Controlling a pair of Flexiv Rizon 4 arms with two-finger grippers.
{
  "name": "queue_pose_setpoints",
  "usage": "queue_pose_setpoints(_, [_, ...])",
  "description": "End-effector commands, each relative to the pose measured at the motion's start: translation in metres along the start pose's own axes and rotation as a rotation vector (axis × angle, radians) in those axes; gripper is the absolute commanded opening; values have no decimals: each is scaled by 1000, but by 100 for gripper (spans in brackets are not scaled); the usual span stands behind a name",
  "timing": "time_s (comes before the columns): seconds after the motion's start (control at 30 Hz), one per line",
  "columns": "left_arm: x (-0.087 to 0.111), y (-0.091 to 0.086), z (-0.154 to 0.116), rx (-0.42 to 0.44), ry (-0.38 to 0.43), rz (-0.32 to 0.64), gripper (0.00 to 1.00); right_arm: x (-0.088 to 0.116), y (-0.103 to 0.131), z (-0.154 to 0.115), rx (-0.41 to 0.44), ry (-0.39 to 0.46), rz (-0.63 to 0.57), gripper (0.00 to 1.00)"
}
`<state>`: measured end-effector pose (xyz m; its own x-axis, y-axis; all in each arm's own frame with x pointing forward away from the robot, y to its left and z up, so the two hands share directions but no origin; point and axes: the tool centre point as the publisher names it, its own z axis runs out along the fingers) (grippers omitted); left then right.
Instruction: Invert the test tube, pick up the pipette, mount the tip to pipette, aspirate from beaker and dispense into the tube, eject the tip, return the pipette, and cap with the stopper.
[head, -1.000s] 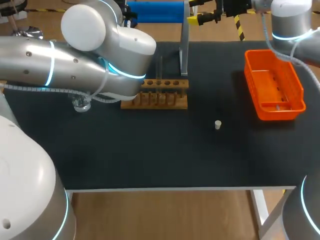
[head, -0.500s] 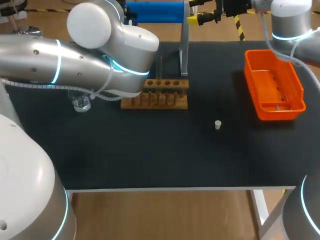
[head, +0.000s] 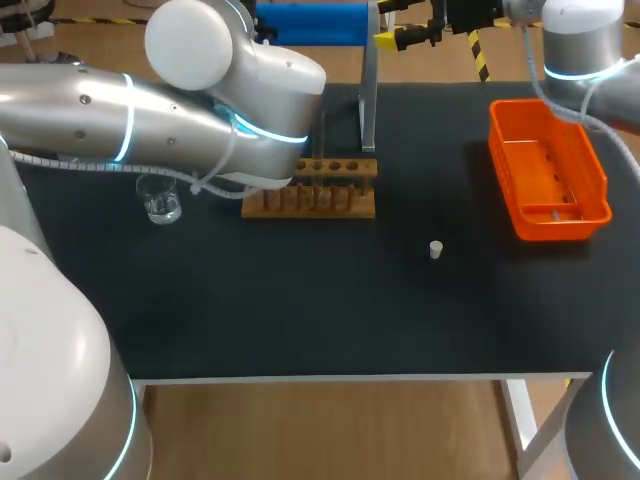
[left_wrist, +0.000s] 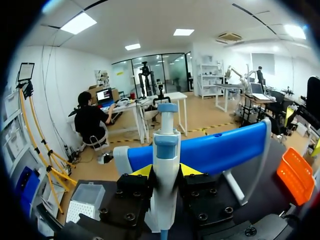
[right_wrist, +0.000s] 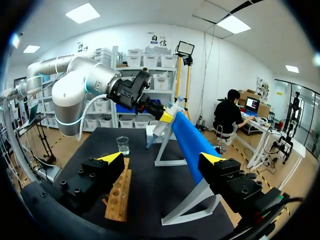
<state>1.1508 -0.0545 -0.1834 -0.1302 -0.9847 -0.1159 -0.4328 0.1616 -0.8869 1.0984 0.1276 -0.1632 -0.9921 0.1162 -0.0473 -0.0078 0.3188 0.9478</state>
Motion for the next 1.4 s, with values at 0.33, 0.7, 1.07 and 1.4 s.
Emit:
queue_pose_setpoints(0.33, [1, 9, 4, -27, -2, -14, 0, -1, 1, -1, 3, 5, 0, 100])
queue_pose_setpoints(0.7, [2, 15, 7, -44, -2, -23, 0, -1, 1, -1, 3, 5, 0, 100])
queue_pose_setpoints(1.07, [1, 7, 3, -29, -14, -23, 0, -1, 1, -1, 3, 5, 0, 100])
queue_pose_setpoints(1.4, [1, -10, 1, -18, -21, 1, 0, -1, 1, -1, 3, 5, 0, 100])
